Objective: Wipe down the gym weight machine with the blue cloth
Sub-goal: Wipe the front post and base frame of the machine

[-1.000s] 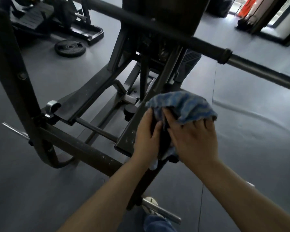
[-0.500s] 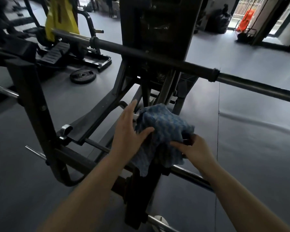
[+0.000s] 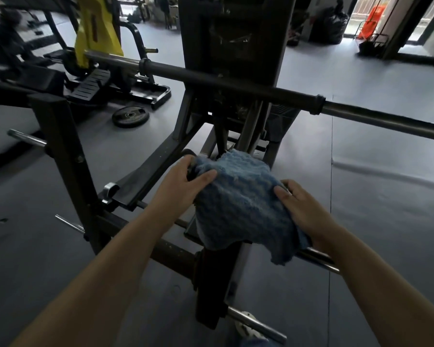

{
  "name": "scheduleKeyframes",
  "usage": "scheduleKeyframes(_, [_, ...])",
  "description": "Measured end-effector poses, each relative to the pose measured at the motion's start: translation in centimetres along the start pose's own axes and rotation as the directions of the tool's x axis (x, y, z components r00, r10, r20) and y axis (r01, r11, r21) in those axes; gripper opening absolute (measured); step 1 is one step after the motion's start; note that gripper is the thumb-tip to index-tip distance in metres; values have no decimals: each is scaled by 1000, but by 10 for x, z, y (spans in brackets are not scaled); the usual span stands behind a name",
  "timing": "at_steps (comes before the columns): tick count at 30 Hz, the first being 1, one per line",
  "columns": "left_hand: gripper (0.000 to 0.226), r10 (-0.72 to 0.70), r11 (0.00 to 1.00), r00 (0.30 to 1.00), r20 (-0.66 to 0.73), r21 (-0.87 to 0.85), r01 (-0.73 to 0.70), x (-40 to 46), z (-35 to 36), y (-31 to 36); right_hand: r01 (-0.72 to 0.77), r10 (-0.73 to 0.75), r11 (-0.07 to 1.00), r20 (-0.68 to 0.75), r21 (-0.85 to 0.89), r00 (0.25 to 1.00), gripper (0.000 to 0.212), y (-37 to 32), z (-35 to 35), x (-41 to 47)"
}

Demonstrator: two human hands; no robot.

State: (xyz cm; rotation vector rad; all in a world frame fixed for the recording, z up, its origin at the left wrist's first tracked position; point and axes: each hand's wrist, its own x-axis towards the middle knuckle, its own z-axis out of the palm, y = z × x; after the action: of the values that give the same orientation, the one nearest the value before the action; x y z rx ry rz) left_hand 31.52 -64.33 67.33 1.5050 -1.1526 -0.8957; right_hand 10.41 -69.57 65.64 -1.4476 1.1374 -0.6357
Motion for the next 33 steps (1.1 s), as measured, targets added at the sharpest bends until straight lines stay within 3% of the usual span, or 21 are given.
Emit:
scheduleKeyframes(3, [46,-15,1000,999,-50,-12,15,-16,-3,0,-8,43,994,334,-105,942,91,7,-14,-9])
scheduleKeyframes(5, [48,33,996,999,-20,80,-31,-30,-4,1,73,35,969,424,-236,905,102,11,-18,-19])
scheduleKeyframes(8, [23,62,983,996,68,166,-73,-48,-6,1,190,-2,884,402,-427,915,78,12,-24,-30])
scheduleKeyframes(11, [26,-7,958,985,171,284,-42,-57,-10,0,296,-123,755,317,-586,940,32,7,-30,-29])
scheduleKeyframes(13, [31,-19,883,982,187,464,-71,-57,-8,-4,280,-158,712,242,-644,957,25,4,-34,-22])
scheduleKeyframes(16, [19,85,827,995,59,553,-103,-50,4,-11,234,-217,589,128,-774,968,12,-2,-40,-9])
scheduleKeyframes(19, [14,225,723,966,-132,687,-74,-34,16,-11,90,-341,438,-73,-894,937,29,-17,-42,6])
scheduleKeyframes(22, [21,329,657,915,-233,753,-44,-15,26,-5,106,-471,535,-192,-838,861,33,-31,-32,27])
scheduleKeyframes(25, [17,319,758,895,-312,650,-43,6,38,0,145,-474,647,-246,-749,846,32,-34,-29,53])
scheduleKeyframes(27, [14,243,856,882,-404,517,1,20,47,-1,148,-374,782,-266,-605,889,31,-34,-25,71])
scheduleKeyframes(29, [14,124,945,856,-502,322,52,29,60,-5,121,-214,905,-190,-408,958,25,-32,-17,84])
scheduleKeyframes(31, [18,14,992,821,-571,113,62,29,78,-6,97,-116,945,-43,-314,992,25,-29,-6,88])
scheduleKeyframes(33, [30,12,998,826,-564,62,28,26,99,-7,86,-70,958,69,-273,995,31,-28,2,89])
